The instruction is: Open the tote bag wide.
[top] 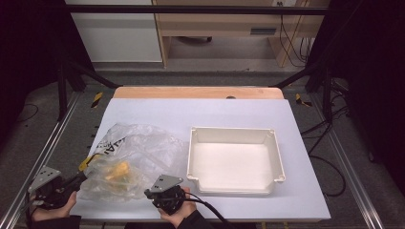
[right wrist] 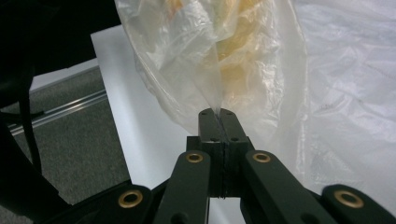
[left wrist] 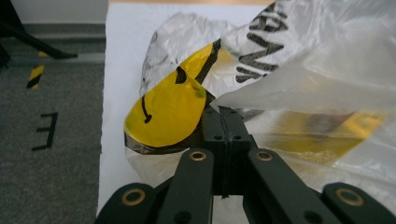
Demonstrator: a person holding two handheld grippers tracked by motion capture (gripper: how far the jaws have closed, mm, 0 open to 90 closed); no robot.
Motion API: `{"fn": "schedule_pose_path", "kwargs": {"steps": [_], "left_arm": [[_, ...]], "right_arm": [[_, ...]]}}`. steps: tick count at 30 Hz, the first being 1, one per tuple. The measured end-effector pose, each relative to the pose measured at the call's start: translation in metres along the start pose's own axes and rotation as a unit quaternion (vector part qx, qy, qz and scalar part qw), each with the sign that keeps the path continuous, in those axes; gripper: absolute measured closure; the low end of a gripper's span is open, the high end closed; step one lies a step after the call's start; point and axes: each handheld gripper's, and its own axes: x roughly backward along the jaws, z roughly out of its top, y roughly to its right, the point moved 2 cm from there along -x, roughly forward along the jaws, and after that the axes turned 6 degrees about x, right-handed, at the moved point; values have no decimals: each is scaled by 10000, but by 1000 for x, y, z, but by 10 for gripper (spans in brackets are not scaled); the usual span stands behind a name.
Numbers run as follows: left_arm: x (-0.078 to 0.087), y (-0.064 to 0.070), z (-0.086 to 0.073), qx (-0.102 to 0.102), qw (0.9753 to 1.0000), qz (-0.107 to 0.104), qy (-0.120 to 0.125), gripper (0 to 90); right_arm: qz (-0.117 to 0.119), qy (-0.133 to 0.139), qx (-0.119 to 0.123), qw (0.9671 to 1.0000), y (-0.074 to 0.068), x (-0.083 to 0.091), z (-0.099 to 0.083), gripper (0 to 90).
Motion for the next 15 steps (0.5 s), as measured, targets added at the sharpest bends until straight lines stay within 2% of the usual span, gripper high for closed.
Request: {"fn": "schedule_pose_path", "kwargs": {"steps": [4,7,11,15], "left_arm": [[-11,1,-6,-75,9993,-8,-363,900],[-18,3,-11,-163,9980,33,-615,900],[-20,4,-12,-203,9980,-83,-596,899],[-19,4,-11,-211,9982,-112,-557,899]], "right_arm": [[-3,-130,-86,9999,2,-4,-7,900],[-122,-335,-46,9994,3,-8,-12,900],[-122,-387,-102,9991,4,-10,-18,870],[-39,-149,-105,9998,2,-2,-13,775]]}}
